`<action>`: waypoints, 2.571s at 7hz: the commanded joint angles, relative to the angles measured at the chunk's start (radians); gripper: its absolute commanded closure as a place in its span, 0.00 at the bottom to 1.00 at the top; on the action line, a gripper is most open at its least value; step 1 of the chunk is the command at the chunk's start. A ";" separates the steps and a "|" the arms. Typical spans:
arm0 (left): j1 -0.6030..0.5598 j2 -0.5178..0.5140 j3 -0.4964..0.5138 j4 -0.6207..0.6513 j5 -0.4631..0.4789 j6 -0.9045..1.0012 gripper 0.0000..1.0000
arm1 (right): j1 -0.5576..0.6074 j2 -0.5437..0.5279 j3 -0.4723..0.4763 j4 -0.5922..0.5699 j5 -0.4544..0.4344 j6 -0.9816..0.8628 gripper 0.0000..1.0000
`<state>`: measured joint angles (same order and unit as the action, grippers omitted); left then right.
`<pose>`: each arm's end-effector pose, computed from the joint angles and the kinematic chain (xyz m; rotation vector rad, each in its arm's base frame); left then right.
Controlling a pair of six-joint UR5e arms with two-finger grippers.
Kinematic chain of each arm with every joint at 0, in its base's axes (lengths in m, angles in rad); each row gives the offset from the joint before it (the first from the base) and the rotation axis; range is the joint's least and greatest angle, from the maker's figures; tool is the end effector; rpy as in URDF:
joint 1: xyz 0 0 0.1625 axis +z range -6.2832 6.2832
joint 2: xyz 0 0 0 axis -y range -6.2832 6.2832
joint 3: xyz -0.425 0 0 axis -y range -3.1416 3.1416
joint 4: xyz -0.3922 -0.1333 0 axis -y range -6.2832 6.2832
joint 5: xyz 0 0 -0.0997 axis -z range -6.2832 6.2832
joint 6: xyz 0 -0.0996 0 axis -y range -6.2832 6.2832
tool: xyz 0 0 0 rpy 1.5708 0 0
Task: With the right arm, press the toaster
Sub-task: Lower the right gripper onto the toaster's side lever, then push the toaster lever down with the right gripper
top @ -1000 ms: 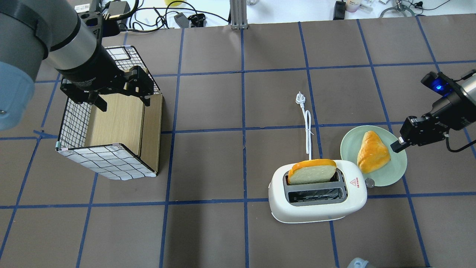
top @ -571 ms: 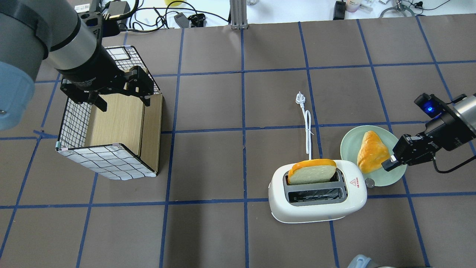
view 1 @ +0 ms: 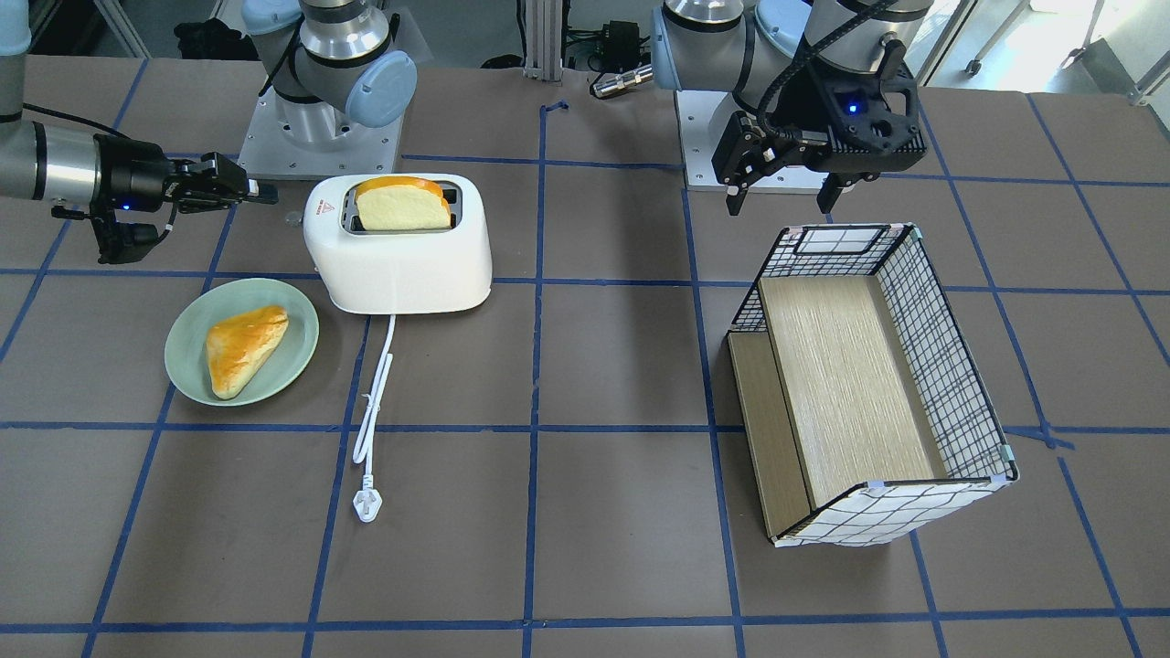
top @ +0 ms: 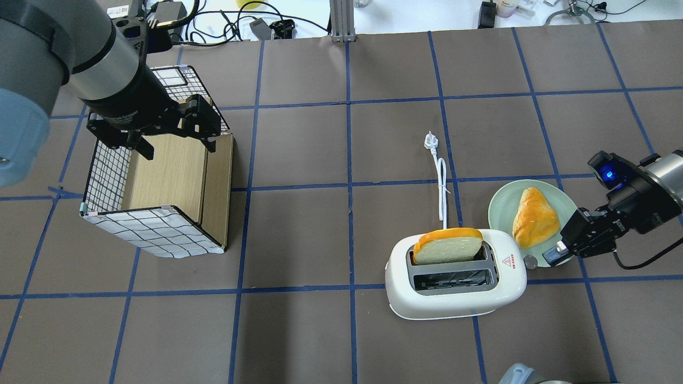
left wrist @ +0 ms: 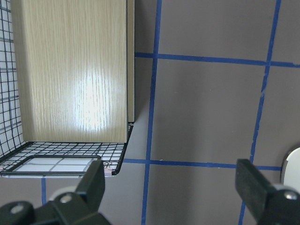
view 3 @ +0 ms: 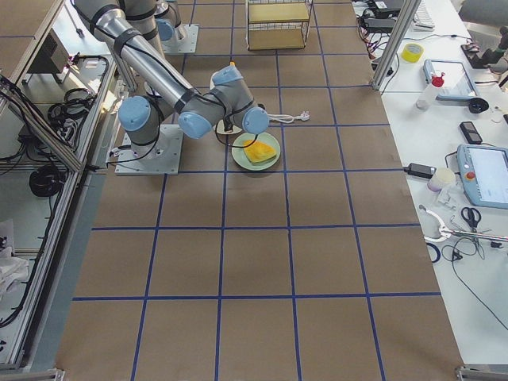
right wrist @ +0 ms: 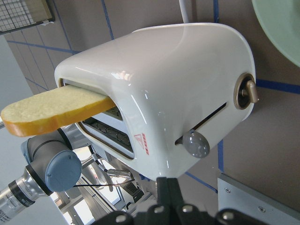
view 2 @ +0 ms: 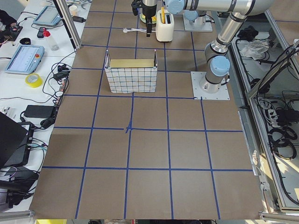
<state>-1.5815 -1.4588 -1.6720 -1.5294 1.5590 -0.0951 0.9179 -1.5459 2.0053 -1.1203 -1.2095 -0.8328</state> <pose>-0.1393 -0.4480 0.4948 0.1314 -3.1233 0.0805 -0.0786 -0.3802 0.2776 -0.0019 2.2327 0.5265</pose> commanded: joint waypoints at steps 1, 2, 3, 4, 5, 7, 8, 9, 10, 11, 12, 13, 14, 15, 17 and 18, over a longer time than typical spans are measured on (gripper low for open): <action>0.000 0.000 0.000 0.000 0.000 0.000 0.00 | -0.002 0.010 0.041 -0.015 0.004 -0.003 1.00; 0.000 0.000 0.000 0.000 0.001 0.000 0.00 | -0.002 0.015 0.046 -0.033 -0.001 -0.002 1.00; 0.000 0.000 0.001 0.000 0.001 0.000 0.00 | -0.002 0.030 0.046 -0.044 -0.007 -0.003 1.00; 0.000 0.000 0.000 0.000 0.001 0.000 0.00 | -0.002 0.038 0.047 -0.056 -0.007 -0.002 1.00; 0.000 0.000 0.001 0.000 0.001 0.000 0.00 | -0.002 0.052 0.053 -0.085 -0.005 0.001 1.00; 0.000 0.000 0.000 0.000 0.001 0.000 0.00 | -0.002 0.064 0.066 -0.119 -0.010 0.001 1.00; 0.000 0.000 0.000 0.000 0.001 0.000 0.00 | -0.002 0.064 0.079 -0.143 -0.008 0.001 1.00; 0.000 0.000 0.001 0.000 0.000 0.000 0.00 | -0.002 0.064 0.095 -0.171 -0.010 0.001 1.00; 0.000 0.000 0.000 0.000 0.001 0.000 0.00 | -0.002 0.064 0.108 -0.193 -0.012 0.003 1.00; 0.000 0.000 0.000 0.000 0.000 0.000 0.00 | -0.002 0.066 0.109 -0.196 -0.012 0.004 1.00; 0.000 0.000 0.000 0.000 0.001 0.000 0.00 | -0.002 0.079 0.110 -0.213 -0.013 0.004 1.00; 0.000 0.000 0.001 0.000 0.001 0.000 0.00 | -0.002 0.093 0.115 -0.234 -0.013 0.004 1.00; 0.000 0.000 0.000 0.000 0.001 0.000 0.00 | -0.002 0.098 0.119 -0.245 -0.013 0.004 1.00; 0.000 0.000 0.000 0.000 0.001 0.000 0.00 | -0.002 0.096 0.119 -0.243 -0.015 0.009 1.00; 0.000 0.000 0.001 0.000 0.001 0.000 0.00 | -0.002 0.084 0.089 -0.227 -0.022 0.106 1.00; 0.000 0.000 0.000 0.000 0.001 0.000 0.00 | -0.001 0.060 0.052 -0.202 -0.054 0.157 1.00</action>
<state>-1.5816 -1.4588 -1.6716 -1.5294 1.5600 -0.0951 0.9160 -1.4654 2.0931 -1.3450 -1.2377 -0.7416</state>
